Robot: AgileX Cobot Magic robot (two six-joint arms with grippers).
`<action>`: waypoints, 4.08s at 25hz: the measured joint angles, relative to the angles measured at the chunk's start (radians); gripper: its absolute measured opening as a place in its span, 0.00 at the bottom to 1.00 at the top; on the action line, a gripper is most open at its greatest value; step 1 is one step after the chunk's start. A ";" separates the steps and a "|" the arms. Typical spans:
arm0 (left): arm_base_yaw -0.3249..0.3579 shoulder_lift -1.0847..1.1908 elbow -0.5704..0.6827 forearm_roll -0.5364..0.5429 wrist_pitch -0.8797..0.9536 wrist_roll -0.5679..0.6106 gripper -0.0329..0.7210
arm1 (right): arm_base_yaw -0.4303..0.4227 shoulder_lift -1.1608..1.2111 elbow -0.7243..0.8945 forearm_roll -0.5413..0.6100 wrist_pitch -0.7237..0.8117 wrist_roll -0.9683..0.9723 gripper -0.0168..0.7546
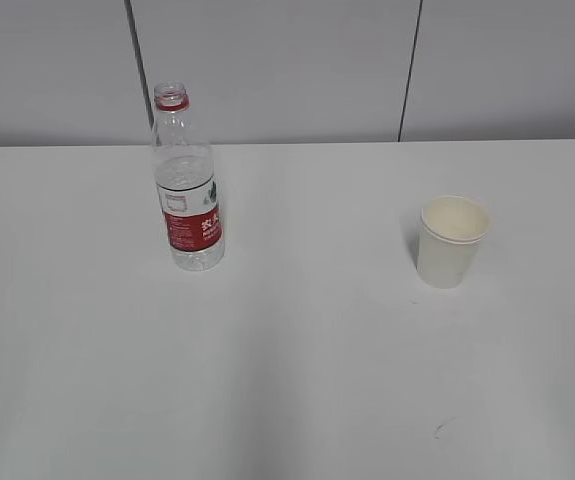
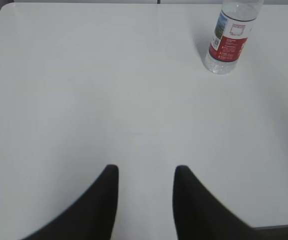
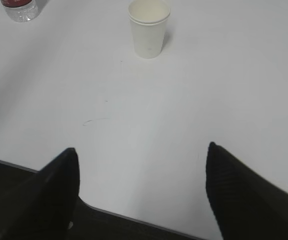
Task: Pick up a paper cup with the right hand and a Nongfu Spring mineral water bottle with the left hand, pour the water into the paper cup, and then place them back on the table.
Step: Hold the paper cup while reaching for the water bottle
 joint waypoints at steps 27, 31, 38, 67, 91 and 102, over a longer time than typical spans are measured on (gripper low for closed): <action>0.000 0.000 0.000 0.000 -0.002 0.000 0.36 | 0.000 0.234 -0.023 -0.011 -0.514 0.000 0.78; 0.000 0.000 -0.001 -0.004 -0.004 0.006 0.36 | 0.000 0.377 0.011 -0.053 -0.761 0.000 0.78; 0.000 0.002 -0.019 -0.011 -0.230 0.128 0.36 | 0.000 0.566 0.104 -0.010 -1.161 0.000 0.78; 0.000 0.941 0.220 -0.089 -1.636 0.112 0.36 | 0.000 0.804 0.194 -0.017 -1.407 0.026 0.78; 0.000 1.392 0.220 0.118 -2.046 0.054 0.36 | 0.000 1.641 0.284 -0.053 -2.286 0.116 0.78; 0.000 1.392 0.220 0.120 -2.048 0.054 0.36 | 0.000 1.753 0.275 -0.094 -2.290 0.118 0.78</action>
